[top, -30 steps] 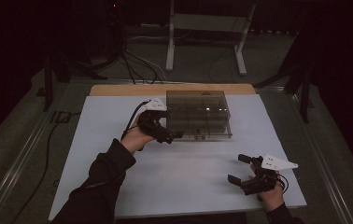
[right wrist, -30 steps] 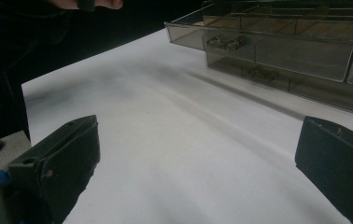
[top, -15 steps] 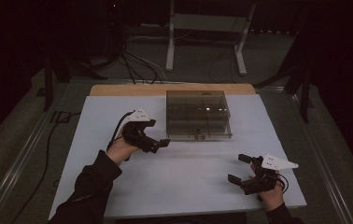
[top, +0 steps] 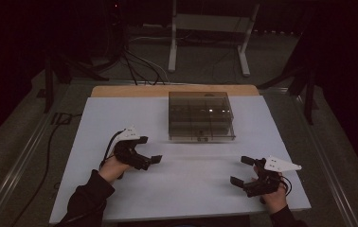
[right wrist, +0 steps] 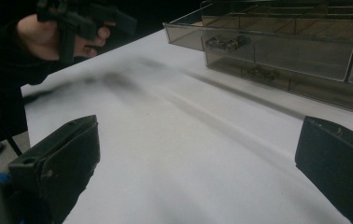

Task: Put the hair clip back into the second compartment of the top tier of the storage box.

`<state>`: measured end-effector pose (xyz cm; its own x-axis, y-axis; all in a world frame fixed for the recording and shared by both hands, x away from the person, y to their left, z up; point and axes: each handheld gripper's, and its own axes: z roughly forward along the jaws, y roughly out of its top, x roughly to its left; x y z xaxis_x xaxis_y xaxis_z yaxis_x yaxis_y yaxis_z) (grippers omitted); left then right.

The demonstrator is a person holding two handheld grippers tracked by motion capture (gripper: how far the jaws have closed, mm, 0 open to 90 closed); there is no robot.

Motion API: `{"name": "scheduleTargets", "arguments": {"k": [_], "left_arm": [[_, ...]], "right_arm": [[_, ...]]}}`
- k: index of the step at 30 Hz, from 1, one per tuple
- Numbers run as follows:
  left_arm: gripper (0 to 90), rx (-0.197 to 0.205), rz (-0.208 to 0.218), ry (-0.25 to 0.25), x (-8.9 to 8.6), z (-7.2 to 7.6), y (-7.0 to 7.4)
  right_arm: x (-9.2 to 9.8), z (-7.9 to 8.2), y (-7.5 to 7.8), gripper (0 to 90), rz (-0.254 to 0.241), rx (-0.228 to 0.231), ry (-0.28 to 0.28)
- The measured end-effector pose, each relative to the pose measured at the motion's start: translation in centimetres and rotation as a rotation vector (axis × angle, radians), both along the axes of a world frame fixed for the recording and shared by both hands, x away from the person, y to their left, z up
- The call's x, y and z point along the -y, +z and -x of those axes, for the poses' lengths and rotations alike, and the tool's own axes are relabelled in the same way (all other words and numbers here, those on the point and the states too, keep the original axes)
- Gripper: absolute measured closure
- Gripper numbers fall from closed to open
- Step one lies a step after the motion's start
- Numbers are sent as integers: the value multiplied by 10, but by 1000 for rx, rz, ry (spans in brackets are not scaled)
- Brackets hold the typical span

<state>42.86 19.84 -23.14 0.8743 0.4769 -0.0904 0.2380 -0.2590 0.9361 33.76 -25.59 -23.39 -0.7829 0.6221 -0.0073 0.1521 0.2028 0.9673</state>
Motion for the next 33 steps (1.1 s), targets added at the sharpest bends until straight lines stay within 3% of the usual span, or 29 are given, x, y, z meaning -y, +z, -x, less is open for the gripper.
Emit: {"name": "scheduleTargets", "arguments": {"k": [8, 12, 21, 33], "left_arm": [[5, -8, -34, 5, -9, 13, -23], [5, -20, -18, 12, -15, 17, -32], [5, -22, -35, 49, -36, 31, -48], [5, -50, 3, 126, -73, 40, -58]], "right_arm": [[0, 0, 0, 0, 4, 4, 2], [-1, 1, 0, 0, 10, 7, 3], [-1, 1, 0, 0, 16, 7, 4], [-1, 1, 0, 0, 24, 5, 5]]}}
